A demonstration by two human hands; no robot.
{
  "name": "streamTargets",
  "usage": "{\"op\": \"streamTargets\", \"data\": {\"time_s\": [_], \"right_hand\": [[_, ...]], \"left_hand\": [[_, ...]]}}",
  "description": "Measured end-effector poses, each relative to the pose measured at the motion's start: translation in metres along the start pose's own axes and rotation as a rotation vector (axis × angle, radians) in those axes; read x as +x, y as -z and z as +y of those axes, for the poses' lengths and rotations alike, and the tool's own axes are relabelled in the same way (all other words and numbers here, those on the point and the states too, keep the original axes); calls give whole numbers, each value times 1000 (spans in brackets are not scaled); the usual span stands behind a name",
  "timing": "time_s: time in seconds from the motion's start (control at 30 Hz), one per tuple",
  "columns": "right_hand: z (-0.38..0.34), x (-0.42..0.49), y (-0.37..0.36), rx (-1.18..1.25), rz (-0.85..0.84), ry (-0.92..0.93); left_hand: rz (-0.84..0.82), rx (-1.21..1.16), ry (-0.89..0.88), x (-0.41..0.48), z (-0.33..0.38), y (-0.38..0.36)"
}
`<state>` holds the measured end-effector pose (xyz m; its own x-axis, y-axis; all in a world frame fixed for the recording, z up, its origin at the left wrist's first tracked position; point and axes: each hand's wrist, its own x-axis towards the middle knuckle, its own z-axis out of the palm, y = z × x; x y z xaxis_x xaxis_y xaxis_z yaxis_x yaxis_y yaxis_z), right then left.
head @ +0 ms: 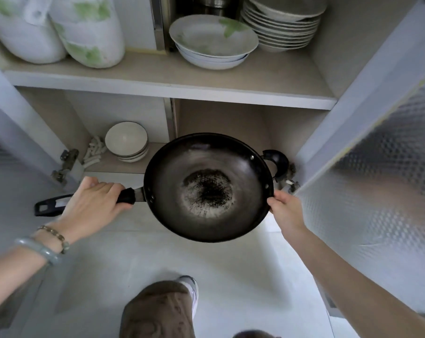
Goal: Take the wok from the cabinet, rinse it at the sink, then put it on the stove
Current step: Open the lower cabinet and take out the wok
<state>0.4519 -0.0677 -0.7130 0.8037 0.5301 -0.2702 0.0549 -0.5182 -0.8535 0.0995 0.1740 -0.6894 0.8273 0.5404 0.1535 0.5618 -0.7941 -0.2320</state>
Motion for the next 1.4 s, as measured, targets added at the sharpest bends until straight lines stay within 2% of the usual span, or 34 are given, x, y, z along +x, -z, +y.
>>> {"op": "streamTargets", "data": {"time_s": [0.27,0.37,0.63,0.8,0.97,1.17,1.4], "right_hand": [[-55,-75,44,10,49,56],[-71,-93,54,35,58,74],[-108,-117,53,36,179,105],[-163,-136,69,37,267,16],[-223,-171,99,10,266,-63],[-287,-240,147,76,157,-197],[-357,-315,198,14,178,-299]], "left_hand": [[-85,65,15,-34,-11,110],[-44,69,-3,-45,-14,136],[22,77,-46,-25,-34,145],[-24,-39,-7,-18,-47,182],[-149,-172,61,-24,-55,241],[-215,-166,12,-43,-73,346],[-301,-147,-25,-66,-90,457]]}}
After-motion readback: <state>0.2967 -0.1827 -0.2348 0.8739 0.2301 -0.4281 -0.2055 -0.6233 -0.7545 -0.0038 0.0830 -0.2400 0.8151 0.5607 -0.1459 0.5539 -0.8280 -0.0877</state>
